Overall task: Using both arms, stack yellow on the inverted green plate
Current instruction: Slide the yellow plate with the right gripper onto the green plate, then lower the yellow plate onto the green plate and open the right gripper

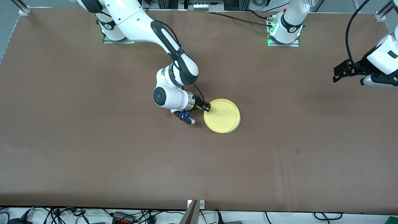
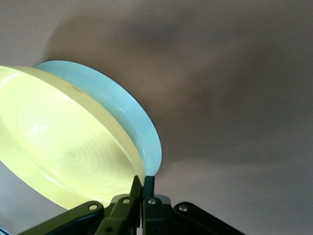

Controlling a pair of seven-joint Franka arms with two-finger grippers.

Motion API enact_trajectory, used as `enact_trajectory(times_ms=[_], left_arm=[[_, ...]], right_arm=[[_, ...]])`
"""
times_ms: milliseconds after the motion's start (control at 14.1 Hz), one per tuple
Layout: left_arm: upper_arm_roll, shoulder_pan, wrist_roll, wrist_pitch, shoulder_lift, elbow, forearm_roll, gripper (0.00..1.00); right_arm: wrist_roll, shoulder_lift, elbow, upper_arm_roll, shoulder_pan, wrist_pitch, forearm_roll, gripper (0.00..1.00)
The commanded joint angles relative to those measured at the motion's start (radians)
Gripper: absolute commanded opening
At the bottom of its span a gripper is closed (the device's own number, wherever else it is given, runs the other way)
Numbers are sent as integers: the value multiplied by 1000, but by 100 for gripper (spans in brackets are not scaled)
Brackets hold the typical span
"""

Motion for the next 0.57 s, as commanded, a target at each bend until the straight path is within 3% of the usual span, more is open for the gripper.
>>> enact_trajectory(times_ms=[0, 498], left_arm=[[0, -10, 24, -27, -31, -7, -18, 100], [-21, -13, 17, -18, -11, 29, -16, 100]], right_arm=[[10, 19, 28, -10, 14, 3, 28, 0], [6, 22, 28, -10, 23, 7, 28, 2]])
